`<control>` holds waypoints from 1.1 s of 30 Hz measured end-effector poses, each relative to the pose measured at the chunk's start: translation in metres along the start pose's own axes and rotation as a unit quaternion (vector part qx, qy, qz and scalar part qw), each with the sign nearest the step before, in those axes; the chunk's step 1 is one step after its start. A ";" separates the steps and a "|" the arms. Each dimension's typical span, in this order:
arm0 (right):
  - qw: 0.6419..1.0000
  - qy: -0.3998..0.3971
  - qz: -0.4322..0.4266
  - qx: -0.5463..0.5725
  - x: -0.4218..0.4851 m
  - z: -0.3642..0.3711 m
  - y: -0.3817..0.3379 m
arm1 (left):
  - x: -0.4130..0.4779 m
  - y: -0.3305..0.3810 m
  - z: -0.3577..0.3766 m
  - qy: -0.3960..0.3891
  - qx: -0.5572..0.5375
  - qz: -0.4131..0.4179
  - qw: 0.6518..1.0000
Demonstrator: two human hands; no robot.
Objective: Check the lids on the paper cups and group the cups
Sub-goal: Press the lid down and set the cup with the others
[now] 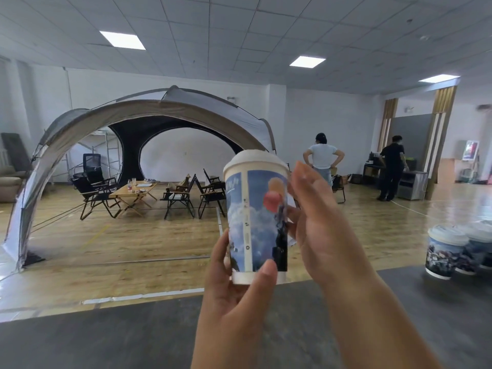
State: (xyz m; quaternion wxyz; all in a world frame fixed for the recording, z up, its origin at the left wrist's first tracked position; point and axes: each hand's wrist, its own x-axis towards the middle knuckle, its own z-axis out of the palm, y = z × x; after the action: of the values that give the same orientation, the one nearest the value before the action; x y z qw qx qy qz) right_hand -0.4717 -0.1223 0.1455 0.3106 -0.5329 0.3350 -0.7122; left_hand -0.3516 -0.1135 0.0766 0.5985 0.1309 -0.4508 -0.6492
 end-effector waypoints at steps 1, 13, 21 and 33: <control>1.000 0.002 -0.010 -0.030 -0.001 0.000 -0.002 | -0.001 0.000 -0.001 -0.010 0.025 0.019 0.999; 0.959 -0.128 0.150 0.203 0.008 0.008 -0.004 | -0.009 0.029 0.004 -0.117 -0.277 -0.229 0.926; 0.941 -0.123 0.201 0.242 0.009 0.008 0.006 | -0.010 0.039 0.005 -0.104 -0.274 -0.202 0.934; 0.981 -0.029 0.149 0.123 0.006 0.015 -0.010 | -0.019 0.035 0.010 -0.056 -0.129 -0.209 0.968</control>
State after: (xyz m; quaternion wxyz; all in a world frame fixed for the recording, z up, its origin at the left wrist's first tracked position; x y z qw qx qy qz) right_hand -0.4595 -0.1240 0.1600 0.4860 -0.4552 0.3114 -0.6779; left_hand -0.3313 -0.0878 0.1011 0.4351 0.1074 -0.3584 -0.8189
